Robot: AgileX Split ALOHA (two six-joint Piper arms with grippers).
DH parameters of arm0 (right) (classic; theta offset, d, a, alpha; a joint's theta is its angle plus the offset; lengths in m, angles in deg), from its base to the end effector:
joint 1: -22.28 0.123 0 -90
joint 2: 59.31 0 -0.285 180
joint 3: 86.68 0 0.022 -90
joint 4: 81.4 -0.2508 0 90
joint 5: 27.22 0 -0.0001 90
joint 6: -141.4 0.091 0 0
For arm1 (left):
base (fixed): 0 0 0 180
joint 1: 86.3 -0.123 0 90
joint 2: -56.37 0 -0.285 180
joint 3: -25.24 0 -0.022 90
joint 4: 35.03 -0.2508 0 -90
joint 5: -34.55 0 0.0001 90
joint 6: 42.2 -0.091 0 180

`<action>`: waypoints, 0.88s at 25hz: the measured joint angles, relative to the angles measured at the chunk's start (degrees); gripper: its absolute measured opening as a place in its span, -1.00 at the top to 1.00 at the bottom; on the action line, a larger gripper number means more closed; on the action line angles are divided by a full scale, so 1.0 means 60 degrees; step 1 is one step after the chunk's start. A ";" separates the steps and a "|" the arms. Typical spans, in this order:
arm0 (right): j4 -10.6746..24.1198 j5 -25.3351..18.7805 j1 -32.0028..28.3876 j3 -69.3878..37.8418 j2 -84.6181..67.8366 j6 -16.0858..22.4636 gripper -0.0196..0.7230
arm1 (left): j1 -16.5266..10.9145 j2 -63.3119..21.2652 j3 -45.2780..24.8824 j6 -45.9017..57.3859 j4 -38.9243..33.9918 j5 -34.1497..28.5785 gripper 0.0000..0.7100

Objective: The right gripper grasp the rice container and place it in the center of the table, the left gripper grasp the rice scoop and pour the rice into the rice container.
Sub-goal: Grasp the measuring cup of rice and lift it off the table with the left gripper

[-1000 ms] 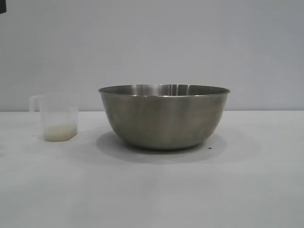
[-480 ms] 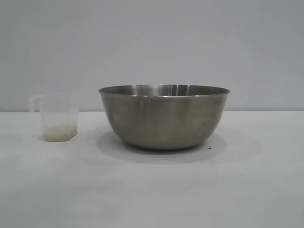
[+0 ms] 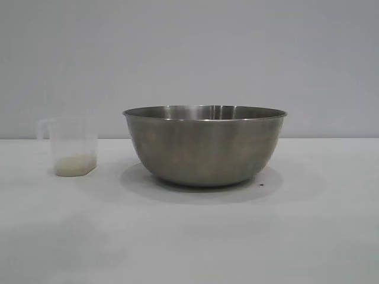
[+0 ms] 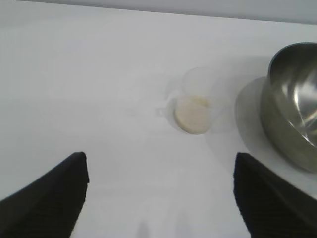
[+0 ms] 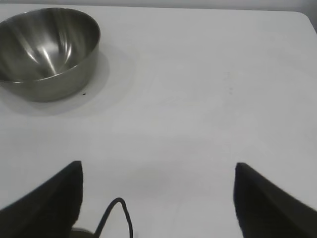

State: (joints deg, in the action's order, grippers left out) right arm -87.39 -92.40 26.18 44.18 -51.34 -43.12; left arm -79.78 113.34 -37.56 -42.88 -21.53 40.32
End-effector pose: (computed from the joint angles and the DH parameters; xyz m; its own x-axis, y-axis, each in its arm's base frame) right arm -0.0075 0.0081 0.2689 -0.5257 -0.0706 -0.8477 -0.1661 0.9859 0.0209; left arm 0.1555 -0.0156 0.2192 -0.4169 -0.1745 -0.8920 0.0002 0.9814 -0.1921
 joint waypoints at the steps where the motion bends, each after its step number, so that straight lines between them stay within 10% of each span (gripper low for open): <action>1: 0.0000 0.0000 0.0000 0.0000 0.0000 0.0000 -0.49 | 0.0000 0.0000 -0.0185 0.0063 0.0000 0.0309 -0.49; 10: 0.0000 0.0000 0.0000 -0.0007 0.0000 0.0000 -0.49 | 0.1022 0.0673 -0.1024 0.0817 -0.1706 0.2531 -0.49; 22: 0.0000 0.0000 0.0000 -0.0007 0.0000 0.0000 -0.49 | 0.1064 0.5267 -0.1024 0.0823 -0.2143 0.6857 -0.49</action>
State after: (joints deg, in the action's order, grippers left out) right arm -87.39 -92.40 26.18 44.13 -51.34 -43.12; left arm -73.40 144.94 -43.71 -37.94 -34.39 81.46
